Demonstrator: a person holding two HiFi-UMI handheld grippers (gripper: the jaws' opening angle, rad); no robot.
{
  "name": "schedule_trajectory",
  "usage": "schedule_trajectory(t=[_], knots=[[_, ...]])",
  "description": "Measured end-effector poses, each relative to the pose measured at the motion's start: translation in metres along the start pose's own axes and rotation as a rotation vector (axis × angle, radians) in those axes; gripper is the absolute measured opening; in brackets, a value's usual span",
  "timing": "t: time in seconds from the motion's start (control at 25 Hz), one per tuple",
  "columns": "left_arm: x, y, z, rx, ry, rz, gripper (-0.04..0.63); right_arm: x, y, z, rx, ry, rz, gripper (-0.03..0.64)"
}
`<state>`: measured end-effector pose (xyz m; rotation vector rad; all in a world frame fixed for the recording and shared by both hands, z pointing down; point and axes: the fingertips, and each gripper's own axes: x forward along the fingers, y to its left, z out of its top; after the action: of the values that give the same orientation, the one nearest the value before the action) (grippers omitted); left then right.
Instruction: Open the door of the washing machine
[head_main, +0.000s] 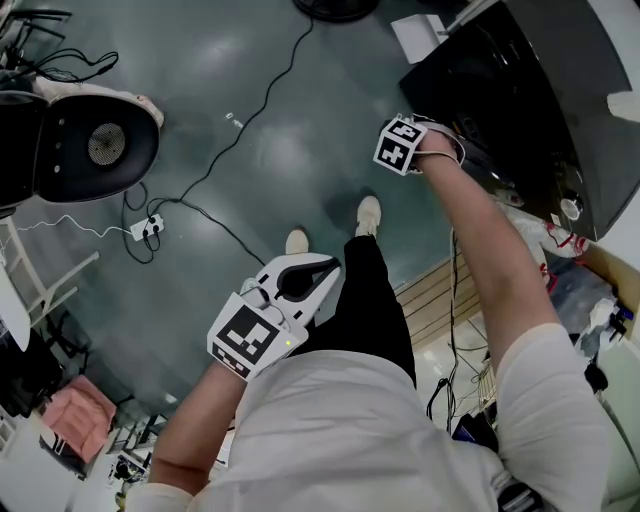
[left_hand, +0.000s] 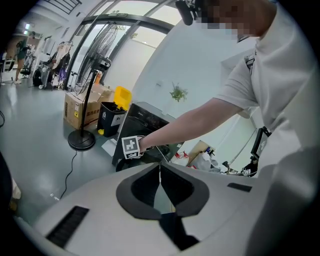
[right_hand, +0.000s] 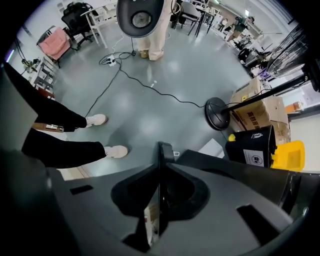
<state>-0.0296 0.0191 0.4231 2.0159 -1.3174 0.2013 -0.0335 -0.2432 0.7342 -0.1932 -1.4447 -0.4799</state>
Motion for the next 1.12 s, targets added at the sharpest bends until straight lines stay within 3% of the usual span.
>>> schedule_trajectory(t=[0.56,1.12], knots=[[-0.035,-0.008,-0.022,0.072,0.018,-0.065,0.019,-0.009,0.086,-0.001,-0.099,0.043,0.001,0.054],[-0.063,-0.018,-0.046,0.078,0.011,-0.128,0.018,-0.020,0.159,-0.015,-0.196,0.062,0.017,0.054]])
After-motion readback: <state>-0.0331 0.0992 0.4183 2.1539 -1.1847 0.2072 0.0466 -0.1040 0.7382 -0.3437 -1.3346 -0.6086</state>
